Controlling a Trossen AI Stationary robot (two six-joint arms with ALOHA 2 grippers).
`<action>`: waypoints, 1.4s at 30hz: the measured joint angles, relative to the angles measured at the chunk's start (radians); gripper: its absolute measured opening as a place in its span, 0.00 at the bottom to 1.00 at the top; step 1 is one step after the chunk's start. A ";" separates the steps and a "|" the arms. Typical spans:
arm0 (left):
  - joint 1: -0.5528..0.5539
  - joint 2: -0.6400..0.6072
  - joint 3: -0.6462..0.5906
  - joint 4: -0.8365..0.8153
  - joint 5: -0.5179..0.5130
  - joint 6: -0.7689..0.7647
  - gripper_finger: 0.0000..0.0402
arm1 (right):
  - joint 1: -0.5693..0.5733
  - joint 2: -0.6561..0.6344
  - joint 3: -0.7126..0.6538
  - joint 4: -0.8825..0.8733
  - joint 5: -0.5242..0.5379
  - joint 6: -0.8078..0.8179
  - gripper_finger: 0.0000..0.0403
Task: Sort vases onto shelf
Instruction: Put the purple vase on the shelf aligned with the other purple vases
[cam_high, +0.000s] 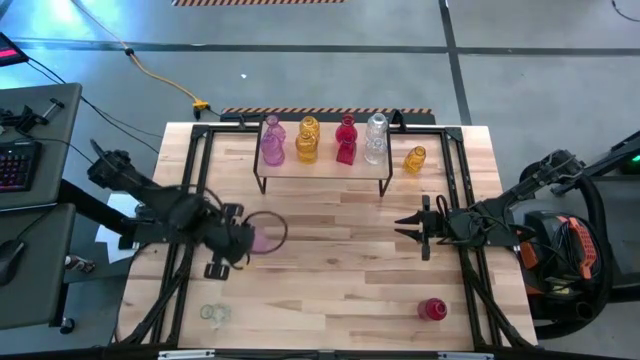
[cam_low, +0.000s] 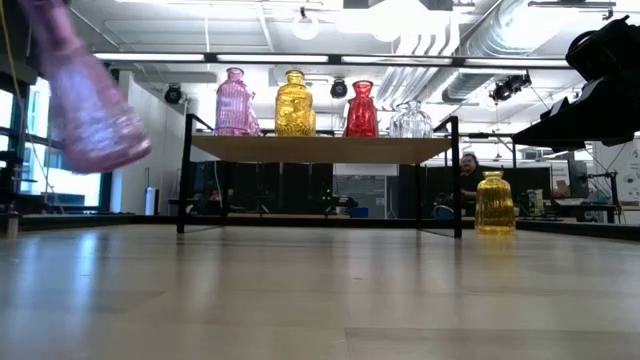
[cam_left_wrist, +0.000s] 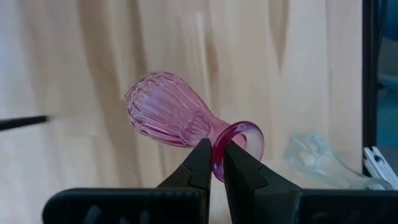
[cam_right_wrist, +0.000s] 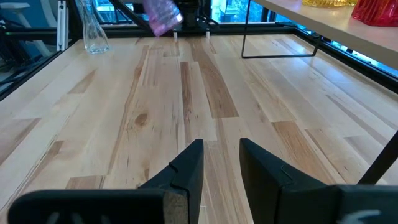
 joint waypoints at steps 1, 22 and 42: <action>0.016 0.000 0.018 -0.010 -0.010 0.016 0.03 | 0.000 0.000 0.000 0.000 0.000 0.000 0.22; 0.431 0.009 0.264 -0.123 0.048 0.260 0.03 | 0.000 0.000 0.000 -0.001 0.000 0.000 0.22; 0.600 0.169 0.542 -0.225 0.116 0.406 0.04 | 0.000 0.000 0.000 -0.001 0.000 0.000 0.22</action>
